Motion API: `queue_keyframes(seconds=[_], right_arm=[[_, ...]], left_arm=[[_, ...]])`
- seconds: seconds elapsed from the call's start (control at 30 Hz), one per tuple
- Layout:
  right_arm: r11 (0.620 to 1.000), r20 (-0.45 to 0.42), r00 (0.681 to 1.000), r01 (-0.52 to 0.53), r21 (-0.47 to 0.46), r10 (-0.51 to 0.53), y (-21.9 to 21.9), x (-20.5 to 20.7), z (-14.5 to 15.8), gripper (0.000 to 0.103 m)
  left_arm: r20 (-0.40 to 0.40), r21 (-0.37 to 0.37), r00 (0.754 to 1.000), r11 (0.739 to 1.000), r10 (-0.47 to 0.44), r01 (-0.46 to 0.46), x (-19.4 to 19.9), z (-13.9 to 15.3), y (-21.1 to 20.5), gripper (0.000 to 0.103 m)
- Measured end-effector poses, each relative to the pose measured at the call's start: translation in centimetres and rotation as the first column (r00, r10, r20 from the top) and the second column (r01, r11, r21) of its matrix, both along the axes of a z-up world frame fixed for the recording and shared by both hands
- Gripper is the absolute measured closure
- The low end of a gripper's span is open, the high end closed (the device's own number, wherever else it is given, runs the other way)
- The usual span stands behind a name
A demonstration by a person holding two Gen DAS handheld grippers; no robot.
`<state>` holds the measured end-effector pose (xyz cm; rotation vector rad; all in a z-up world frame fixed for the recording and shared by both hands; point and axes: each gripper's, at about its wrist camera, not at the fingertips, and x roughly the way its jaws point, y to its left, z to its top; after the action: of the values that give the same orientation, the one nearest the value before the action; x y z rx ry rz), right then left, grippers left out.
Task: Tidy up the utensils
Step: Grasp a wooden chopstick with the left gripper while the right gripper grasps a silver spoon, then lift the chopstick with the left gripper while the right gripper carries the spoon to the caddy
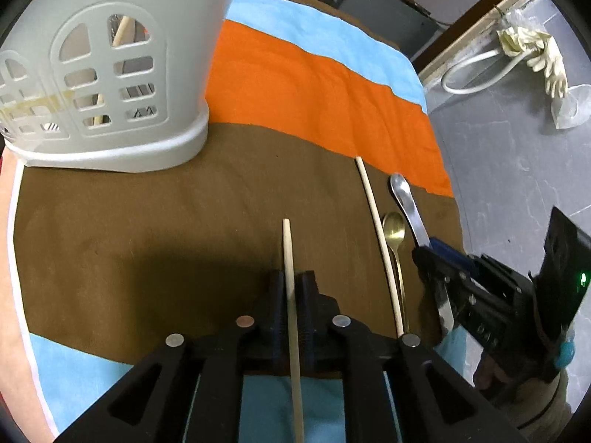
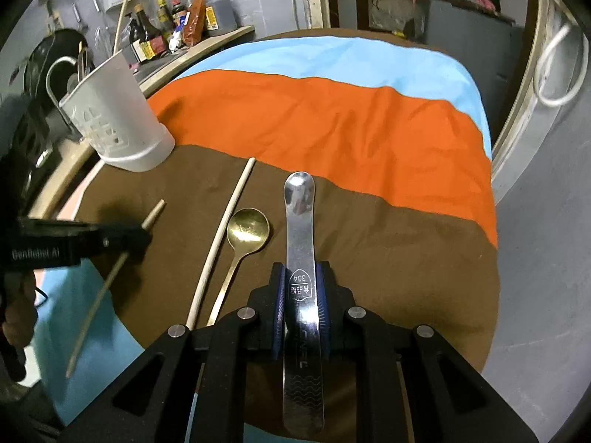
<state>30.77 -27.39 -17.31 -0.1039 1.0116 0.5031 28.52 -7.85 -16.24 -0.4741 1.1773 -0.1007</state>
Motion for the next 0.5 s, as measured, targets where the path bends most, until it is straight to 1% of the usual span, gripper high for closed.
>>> queue_keyframes(seconds=[0.13,0.23,0.33,0.37,0.4,0.43,0.5], right_arm=[[0.998,-0.040,0.999,0.006,0.056,-0.004,-0.3,1.2,-0.4,0.088],[0.998,-0.053,0.999,0.005,0.060,-0.001,0.1,1.8,-0.7,0.088],[1.000,-0.059,0.998,-0.007,0.022,0.008,0.9,2.1,-0.8,0.088],[1.000,-0.057,0.998,-0.014,-0.003,0.013,1.3,2.1,-0.8,0.088],[1.000,-0.055,0.998,-0.016,-0.018,0.015,1.5,1.9,-0.6,0.088],[0.999,-0.052,0.999,-0.020,-0.048,0.017,2.0,1.8,-0.5,0.088],[0.995,-0.046,0.999,-0.023,-0.100,0.019,2.8,1.6,-0.3,0.089]], left_arm=[[-0.007,0.006,1.000,1.000,-0.022,0.022,-0.1,-0.2,-0.3,0.091],[-0.005,0.018,0.999,0.999,-0.033,0.033,0.0,-0.2,-0.5,0.091],[0.004,0.035,0.999,0.998,-0.046,0.046,-0.1,-0.2,-0.8,0.091],[0.006,0.040,0.999,0.998,-0.046,0.046,0.0,-0.2,-0.9,0.092],[0.005,0.046,0.999,0.998,-0.044,0.043,-0.1,-0.2,-0.9,0.097],[0.003,0.049,0.999,0.998,-0.038,0.038,-0.1,-0.1,-0.8,0.097],[0.009,0.022,1.000,1.000,-0.017,0.017,-0.3,0.0,-0.4,0.098]])
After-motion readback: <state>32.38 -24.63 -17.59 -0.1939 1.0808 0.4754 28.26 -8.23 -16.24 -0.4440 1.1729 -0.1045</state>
